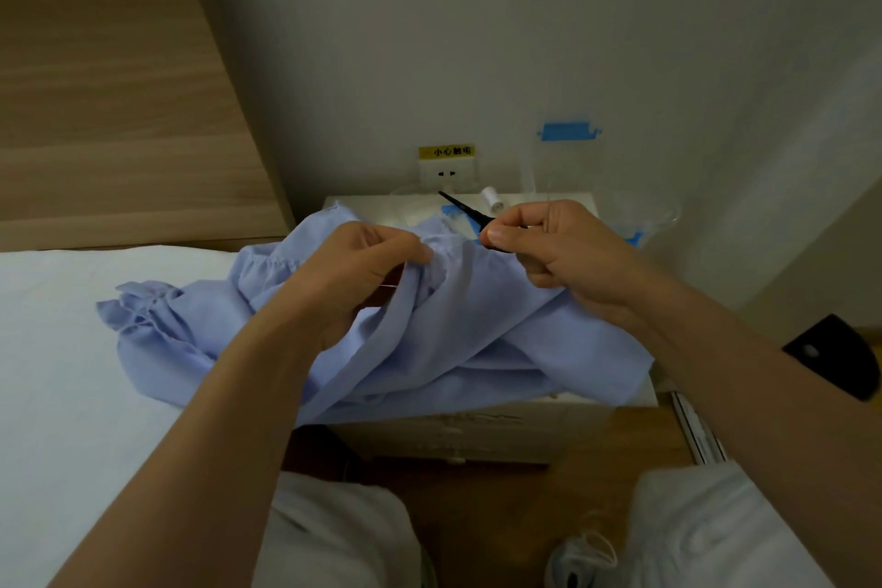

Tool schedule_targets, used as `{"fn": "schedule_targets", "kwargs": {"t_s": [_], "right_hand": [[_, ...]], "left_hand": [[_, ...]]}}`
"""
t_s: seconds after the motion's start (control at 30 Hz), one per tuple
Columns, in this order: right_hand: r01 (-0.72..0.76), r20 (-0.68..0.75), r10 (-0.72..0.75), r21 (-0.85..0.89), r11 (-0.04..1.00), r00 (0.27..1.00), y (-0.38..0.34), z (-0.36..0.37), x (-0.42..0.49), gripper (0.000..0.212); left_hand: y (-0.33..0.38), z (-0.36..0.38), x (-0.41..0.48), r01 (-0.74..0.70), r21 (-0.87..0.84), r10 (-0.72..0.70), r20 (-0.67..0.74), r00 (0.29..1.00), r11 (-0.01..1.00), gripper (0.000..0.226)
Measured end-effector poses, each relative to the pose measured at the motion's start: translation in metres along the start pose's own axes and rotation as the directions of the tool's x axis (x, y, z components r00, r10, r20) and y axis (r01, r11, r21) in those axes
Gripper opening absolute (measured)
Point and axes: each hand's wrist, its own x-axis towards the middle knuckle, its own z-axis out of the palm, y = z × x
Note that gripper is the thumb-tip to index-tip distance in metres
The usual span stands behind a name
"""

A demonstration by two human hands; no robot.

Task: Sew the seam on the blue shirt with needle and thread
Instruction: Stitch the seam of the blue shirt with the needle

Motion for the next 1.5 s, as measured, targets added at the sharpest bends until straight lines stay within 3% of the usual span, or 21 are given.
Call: {"fn": "schedule_targets", "kwargs": {"t_s": [0.17, 0.5, 0.57, 0.63, 0.7, 0.77, 0.8, 0.9, 1.1, 1.27, 1.33, 1.4, 1.5], "right_hand": [[-0.01, -0.009, 0.01, -0.02, 1.0, 1.0, -0.001, 0.003, 0.0, 0.014], [-0.005, 0.012, 0.006, -0.056, 0.998, 1.0, -0.01, 0.007, -0.004, 0.016], [-0.03, 0.018, 0.032, -0.096, 0.995, 0.999, -0.009, 0.009, -0.003, 0.02], [-0.042, 0.028, 0.045, -0.107, 0.993, 0.999, -0.009, 0.011, -0.001, 0.022], [-0.046, 0.017, 0.047, -0.086, 0.995, 0.999, -0.009, 0.012, 0.002, 0.022], [-0.043, 0.001, 0.043, -0.068, 0.997, 0.999, -0.01, 0.015, 0.006, 0.021], [-0.041, -0.008, 0.04, -0.07, 0.997, 0.999, -0.011, 0.016, 0.007, 0.02], [-0.057, -0.024, 0.056, -0.068, 0.996, 0.998, -0.011, 0.02, 0.013, 0.017], [-0.103, -0.082, 0.103, 0.007, 0.995, 0.991, -0.007, 0.035, 0.03, 0.01], [-0.106, -0.121, 0.105, -0.004, 0.994, 0.987, -0.006, 0.046, 0.048, 0.053], [-0.049, -0.149, 0.031, -0.124, 0.991, 0.988, -0.002, 0.049, 0.056, 0.058], [0.017, -0.167, -0.083, -0.366, 0.93, 0.982, 0.002, 0.05, 0.066, 0.053], [0.024, -0.145, -0.183, -0.718, 0.695, 0.972, 0.005, 0.047, 0.076, 0.042]], "left_hand": [[-0.002, 0.001, -0.001, -0.083, 0.12, 0.068, 0.131, 0.989, 0.989, 0.022], [-0.015, 0.003, 0.014, -0.174, 0.34, 0.214, -0.083, 0.973, 0.924, 0.021], [-0.021, 0.002, 0.016, -0.232, 0.508, 0.312, -0.077, 0.947, 0.829, 0.006], [-0.026, 0.002, 0.019, -0.312, 0.629, 0.433, -0.043, 0.9, 0.712, 0.028], [-0.024, 0.003, 0.022, -0.457, 0.681, 0.597, 0.036, 0.802, 0.573, 0.035], [-0.022, 0.005, 0.024, -0.563, 0.708, 0.697, 0.139, 0.703, 0.426, 0.02], [-0.021, 0.005, 0.024, -0.559, 0.716, 0.684, 0.156, 0.712, 0.419, 0.01], [-0.022, 0.006, 0.018, -0.477, 0.685, 0.549, 0.134, 0.825, 0.55, 0.003], [-0.032, -0.005, 0.028, -0.315, 0.598, 0.367, 0.036, 0.929, 0.737, 0.012], [-0.03, -0.014, 0.028, -0.077, 0.223, 0.107, -0.122, 0.987, 0.972, 0.022], [-0.031, -0.017, 0.027, -0.03, 0.138, 0.048, -0.129, 0.991, 0.99, 0.025], [-0.033, -0.02, 0.028, -0.011, 0.051, 0.017, -0.127, 0.992, 0.999, 0.026], [-0.035, -0.022, 0.029, 0.02, -0.038, -0.025, -0.132, 0.991, 0.999, 0.025]]}}
